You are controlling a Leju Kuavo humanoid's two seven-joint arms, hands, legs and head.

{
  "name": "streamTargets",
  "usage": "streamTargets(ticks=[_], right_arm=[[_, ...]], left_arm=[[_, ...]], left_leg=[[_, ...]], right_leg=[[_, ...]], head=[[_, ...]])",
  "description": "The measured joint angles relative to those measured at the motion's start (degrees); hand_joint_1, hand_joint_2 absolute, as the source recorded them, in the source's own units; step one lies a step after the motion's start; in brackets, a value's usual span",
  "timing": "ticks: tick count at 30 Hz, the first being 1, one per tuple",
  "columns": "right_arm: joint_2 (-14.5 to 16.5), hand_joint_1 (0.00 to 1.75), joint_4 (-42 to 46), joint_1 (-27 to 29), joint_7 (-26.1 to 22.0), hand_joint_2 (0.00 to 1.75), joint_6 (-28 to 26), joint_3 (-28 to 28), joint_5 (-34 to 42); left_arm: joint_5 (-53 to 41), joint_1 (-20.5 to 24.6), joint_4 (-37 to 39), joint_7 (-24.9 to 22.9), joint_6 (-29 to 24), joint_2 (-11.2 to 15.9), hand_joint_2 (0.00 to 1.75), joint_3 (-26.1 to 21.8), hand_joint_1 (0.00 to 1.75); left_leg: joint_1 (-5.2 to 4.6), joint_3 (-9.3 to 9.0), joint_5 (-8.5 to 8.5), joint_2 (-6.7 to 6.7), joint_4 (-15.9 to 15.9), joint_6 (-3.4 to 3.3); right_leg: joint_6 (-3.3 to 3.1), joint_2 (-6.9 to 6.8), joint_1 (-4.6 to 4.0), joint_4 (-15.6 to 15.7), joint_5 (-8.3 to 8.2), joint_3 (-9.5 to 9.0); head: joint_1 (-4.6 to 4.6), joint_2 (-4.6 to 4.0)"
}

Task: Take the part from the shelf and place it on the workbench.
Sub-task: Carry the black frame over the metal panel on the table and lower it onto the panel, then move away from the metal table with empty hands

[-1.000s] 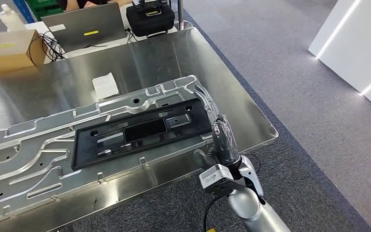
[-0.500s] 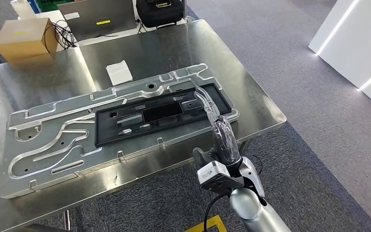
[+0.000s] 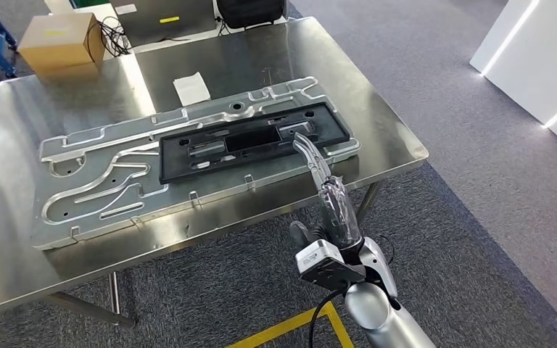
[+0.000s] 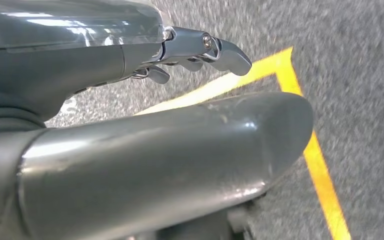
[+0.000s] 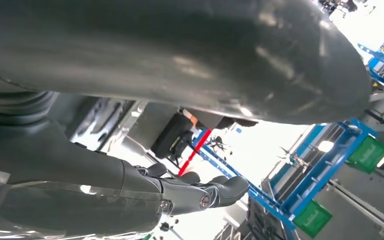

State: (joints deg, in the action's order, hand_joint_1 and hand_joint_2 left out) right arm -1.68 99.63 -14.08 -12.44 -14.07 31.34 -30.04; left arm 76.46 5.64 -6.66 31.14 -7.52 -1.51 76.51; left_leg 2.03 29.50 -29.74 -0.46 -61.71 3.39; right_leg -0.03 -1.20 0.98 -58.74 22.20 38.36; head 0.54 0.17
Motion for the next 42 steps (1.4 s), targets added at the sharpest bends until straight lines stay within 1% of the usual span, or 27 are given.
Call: streamTargets(ticks=[2,4,5,7,9,10,11,12,14,16,18,20,21,24,25,26,27,29,31,32,34,35,36,39,40,41,42], right_arm=[[0.02,0.00,0.02,0.13,-0.15,0.00,-0.01,0.00,0.47],[0.04,0.00,-0.05,0.36,-0.29,0.00,0.03,0.00,1.05],[0.04,0.00,-0.13,0.51,-0.31,0.00,0.06,0.01,1.30],[0.11,0.00,-0.38,0.85,-0.36,0.00,0.09,0.07,1.68],[0.25,0.00,-0.75,1.18,-0.44,0.00,0.08,0.20,2.04],[0.29,0.00,-0.97,1.39,-0.51,0.00,0.07,0.28,2.24],[0.32,0.00,-1.19,1.63,-0.63,0.00,0.04,0.37,2.44],[0.34,0.00,-1.38,1.89,-0.77,0.00,0.01,0.44,2.65],[0.51,0.00,-1.65,2.51,-1.17,0.00,-0.10,0.51,3.14],[0.98,0.00,-1.77,3.45,-1.82,0.00,-0.46,0.54,3.96],[1.35,0.00,-2.15,4.87,-2.74,0.00,-0.99,0.55,5.60],[1.44,0.00,-3.65,6.72,-3.85,0.00,-1.23,0.55,8.26],[1.45,0.00,-4.88,7.74,-4.49,0.00,-1.28,0.55,9.69],[1.42,0.00,-9.66,10.93,-6.91,0.00,-1.84,0.51,12.64],[1.39,0.00,-11.14,11.80,-7.58,0.00,-2.04,0.49,13.02],[1.38,0.00,-12.38,12.45,-8.02,0.00,-2.13,0.49,13.22],[1.37,0.00,-13.34,12.84,-8.23,0.00,-2.16,0.49,13.31],[1.37,0.00,-14.65,13.19,-8.31,0.00,-2.19,0.48,13.34],[1.37,0.00,-15.33,13.37,-8.33,0.00,-2.24,0.46,13.37],[1.37,0.00,-15.52,13.42,-8.36,0.00,-2.25,0.45,13.39],[1.35,0.00,-15.91,13.51,-8.39,0.00,-2.26,0.44,13.41],[1.33,0.00,-16.10,13.56,-8.39,0.00,-2.26,0.43,13.41],[1.32,0.00,-16.29,13.64,-8.38,0.00,-2.27,0.43,13.41],[1.29,0.00,-16.79,13.76,-8.39,0.00,-2.39,0.42,13.41],[1.28,0.00,-16.96,13.78,-8.34,0.00,-2.42,0.42,13.43],[1.28,0.00,-17.14,13.82,-8.07,0.00,-2.31,0.41,13.64],[1.28,0.00,-17.39,13.88,-7.54,0.00,-2.14,0.39,14.07]], left_arm=[[-0.30,0.18,-0.01,-0.20,0.18,-0.13,0.00,0.35,0.00],[-0.61,0.32,-0.01,-0.47,0.20,-0.13,0.00,0.63,0.00],[-0.74,0.44,-0.01,-0.62,0.22,-0.12,0.00,0.77,0.00],[-0.98,0.68,-0.01,-0.82,0.30,-0.07,0.00,0.99,0.00],[-1.23,0.76,-0.01,-0.97,0.50,0.01,0.00,1.26,0.00],[-1.36,0.76,-0.01,-1.03,0.62,0.04,0.00,1.43,0.00],[-1.45,0.77,-0.01,-1.07,0.72,0.05,0.00,1.59,0.00],[-1.50,0.79,-0.01,-1.12,0.82,0.07,0.00,1.76,0.00],[-1.56,0.87,-0.01,-1.26,0.97,0.05,0.00,2.01,0.00],[-1.61,0.97,-0.02,-1.40,1.06,-0.01,0.00,2.17,0.00],[-1.55,1.01,-0.03,-1.44,1.07,-0.03,0.00,2.38,0.00],[-1.29,0.88,-0.03,-1.34,1.03,0.00,0.00,2.59,0.00],[-1.13,0.76,-0.03,-1.26,1.00,0.01,0.00,2.66,0.00],[-0.90,0.44,-0.03,-1.14,0.99,0.03,0.00,2.97,0.00],[-0.88,0.35,-0.03,-1.14,0.98,0.03,0.00,3.09,0.00],[-0.87,0.29,-0.03,-1.13,0.98,0.03,0.00,3.18,0.00],[-0.86,0.24,-0.03,-1.13,0.97,0.04,0.00,3.25,0.00],[-0.85,0.27,-0.03,-1.13,0.95,0.05,0.00,3.35,0.00],[-0.85,0.39,-0.03,-1.11,0.94,0.05,0.00,3.39,0.00],[-0.85,0.42,-0.03,-1.10,0.95,0.05,0.00,3.40,0.00],[-0.86,0.35,-0.03,-1.08,0.95,0.04,0.00,3.42,0.00],[-0.85,0.39,-0.03,-1.09,0.95,0.04,0.00,3.43,0.00],[-0.85,0.43,-0.02,-1.09,0.93,0.04,0.00,3.43,0.00],[-0.84,0.49,-0.02,-1.11,0.92,0.07,0.00,3.43,0.00],[-0.84,0.47,-0.02,-1.11,0.92,0.07,0.00,3.43,0.00],[-0.84,0.45,-0.02,-1.11,0.92,0.08,0.00,3.43,0.00],[-0.85,0.44,-0.01,-1.11,0.91,0.08,0.00,3.43,0.00]], left_leg=[[-0.29,-1.41,-1.58,-0.13,2.43,-1.14],[-0.39,-0.65,-0.98,0.05,2.19,-2.74],[-0.47,-0.15,-0.37,0.19,2.21,-3.35],[-0.59,1.27,1.11,0.41,2.29,-4.30],[-0.93,3.05,2.57,0.41,2.24,-4.69],[-1.14,3.96,3.24,0.41,2.20,-4.77],[-1.38,4.82,3.88,0.41,2.17,-4.81],[-1.62,5.63,4.48,0.38,2.16,-4.83],[-1.98,6.86,5.60,0.28,2.16,-4.74],[-2.01,7.35,6.58,0.20,2.30,-4.31],[-1.74,7.41,7.64,0.18,2.82,-3.59],[-1.68,7.88,7.63,0.13,2.92,-2.99],[-1.75,8.38,6.12,0.11,2.07,-2.77],[-1.70,10.19,-2.04,0.12,-6.14,-2.18],[-1.60,10.40,-3.28,0.12,-9.32,-1.96],[-1.48,10.09,-3.09,0.13,-11.37,-1.74],[-1.37,9.04,-1.75,0.13,-11.67,-1.54],[-1.10,4.32,0.56,0.14,-6.71,-1.20],[-1.24,-0.77,-0.53,0.05,0.53,-1.56],[-1.36,-2.10,-1.48,0.00,2.64,-2.00],[-1.52,-2.12,-1.27,0.04,3.22,-3.17],[-1.49,-1.79,-0.76,0.19,3.32,-3.73],[-1.46,-1.25,-0.10,0.34,3.44,-4.28],[-1.44,1.12,2.05,0.63,3.50,-5.10],[-1.48,2.00,2.75,0.67,3.45,-5.09],[-1.52,2.89,3.44,0.71,3.40,-5.04],[-1.56,3.79,4.09,0.74,3.36,-4.94]], right_leg=[[0.68,0.06,-0.17,-0.92,-0.52,0.60],[1.36,0.24,0.06,-0.96,-1.07,0.74],[1.64,0.36,0.22,-1.43,-0.24,1.09],[1.94,0.56,0.37,-5.53,4.81,2.52],[1.98,0.63,0.32,-12.68,10.37,4.04],[1.90,0.67,0.27,-15.46,11.35,4.21],[1.69,0.70,0.21,-16.69,11.04,3.63],[1.30,0.75,0.05,-15.94,9.84,2.08],[-0.08,0.94,-0.57,-9.22,7.93,-3.76],[-1.23,1.07,-1.33,-1.56,8.35,-9.12],[-1.69,1.08,-1.89,1.42,8.48,-10.53],[-2.14,0.91,-1.67,2.64,6.83,-10.07],[-2.40,0.75,-1.48,3.30,5.84,-9.67],[-2.77,0.38,-1.37,3.77,3.56,-7.45],[-2.70,0.30,-1.38,3.46,3.01,-6.42],[-2.59,0.22,-1.35,3.02,2.47,-5.30],[-2.42,0.18,-1.27,2.48,2.00,-4.11],[-1.90,0.24,-1.01,1.06,1.20,-1.76],[-1.24,0.33,-1.01,-0.46,0.65,-0.22],[-0.90,0.37,-1.08,-0.90,0.35,0.06],[-0.19,0.44,-1.06,-0.93,-0.41,0.09],[0.17,0.57,-0.91,-1.15,-0.10,0.30],[0.52,0.71,-0.75,-2.03,1.34,0.72],[1.47,0.94,-0.40,-10.42,9.97,2.98],[1.65,0.95,-0.32,-13.78,11.59,3.47],[1.72,0.95,-0.26,-16.00,11.68,3.33],[1.68,0.96,-0.23,-16.56,10.60,2.35]], head=[[0.03,0.00],[0.21,0.00],[0.30,0.00],[0.49,0.00],[0.60,0.00],[0.61,0.00],[0.60,0.00],[0.61,0.00],[0.56,0.00],[0.51,0.00],[0.72,0.00],[0.90,0.00],[0.76,0.00],[0.38,0.00],[0.37,0.00],[0.36,0.00],[0.36,0.00],[0.32,0.00],[0.33,0.00],[0.27,0.00],[0.09,0.00],[-0.08,0.00],[-0.02,0.00],[0.37,0.00],[0.38,-0.01],[0.38,-0.01],[0.38,-0.01]])
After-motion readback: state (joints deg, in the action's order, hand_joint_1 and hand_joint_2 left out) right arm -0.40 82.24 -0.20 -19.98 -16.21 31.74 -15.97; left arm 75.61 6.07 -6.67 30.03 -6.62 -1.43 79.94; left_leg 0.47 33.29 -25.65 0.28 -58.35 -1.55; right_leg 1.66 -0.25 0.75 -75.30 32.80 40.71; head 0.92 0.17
